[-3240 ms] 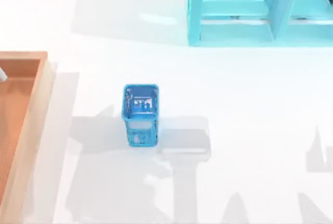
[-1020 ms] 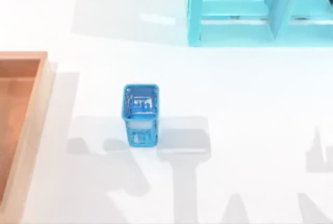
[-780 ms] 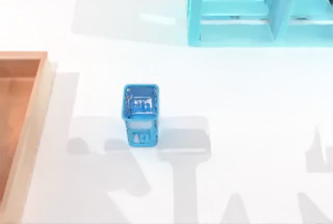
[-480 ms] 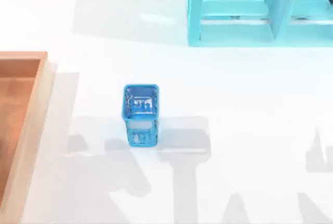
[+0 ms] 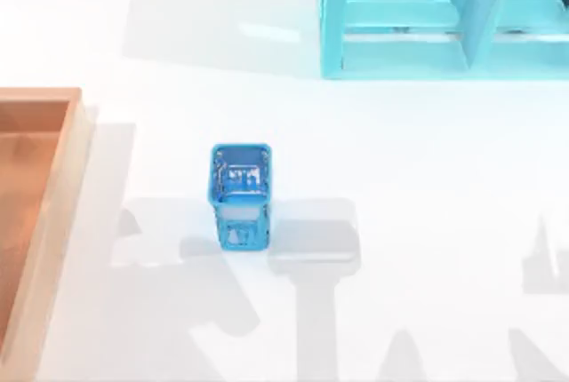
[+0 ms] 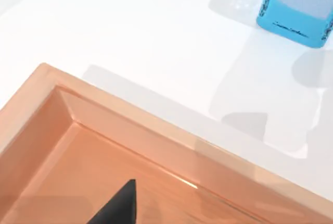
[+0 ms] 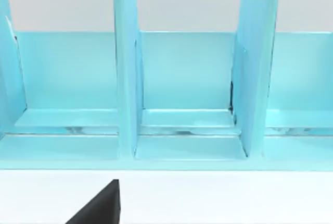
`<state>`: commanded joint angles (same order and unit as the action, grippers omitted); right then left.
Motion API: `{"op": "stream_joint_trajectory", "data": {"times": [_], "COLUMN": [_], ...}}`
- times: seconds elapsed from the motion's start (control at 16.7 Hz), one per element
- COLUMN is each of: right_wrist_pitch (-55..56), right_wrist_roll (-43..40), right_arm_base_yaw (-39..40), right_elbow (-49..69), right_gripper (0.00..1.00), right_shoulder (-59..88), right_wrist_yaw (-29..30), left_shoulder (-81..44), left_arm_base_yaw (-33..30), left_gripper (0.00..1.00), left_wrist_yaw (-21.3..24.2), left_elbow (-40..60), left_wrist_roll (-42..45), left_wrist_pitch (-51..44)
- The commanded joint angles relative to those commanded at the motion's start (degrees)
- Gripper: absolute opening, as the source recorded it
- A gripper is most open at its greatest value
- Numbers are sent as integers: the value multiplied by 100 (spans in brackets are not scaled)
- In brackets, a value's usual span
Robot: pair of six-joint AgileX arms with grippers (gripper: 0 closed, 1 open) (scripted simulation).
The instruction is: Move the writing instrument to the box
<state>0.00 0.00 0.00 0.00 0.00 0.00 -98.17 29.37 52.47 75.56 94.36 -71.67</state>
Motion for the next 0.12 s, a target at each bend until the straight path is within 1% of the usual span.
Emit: {"op": "stream_joint_trajectory", "data": {"times": [0.12], "right_wrist_pitch": [0], "right_wrist_roll": [0], "right_arm_base_yaw": [0], "right_elbow": [0], "right_gripper": [100], "right_shoulder": [0], "right_wrist_yaw": [0], "left_shoulder": [0], "left_arm_base_yaw": [0], "left_gripper": [100], "left_wrist_yaw": [0], "left_elbow": [0], "left_wrist_roll": [0], "left_wrist_pitch": [0]}}
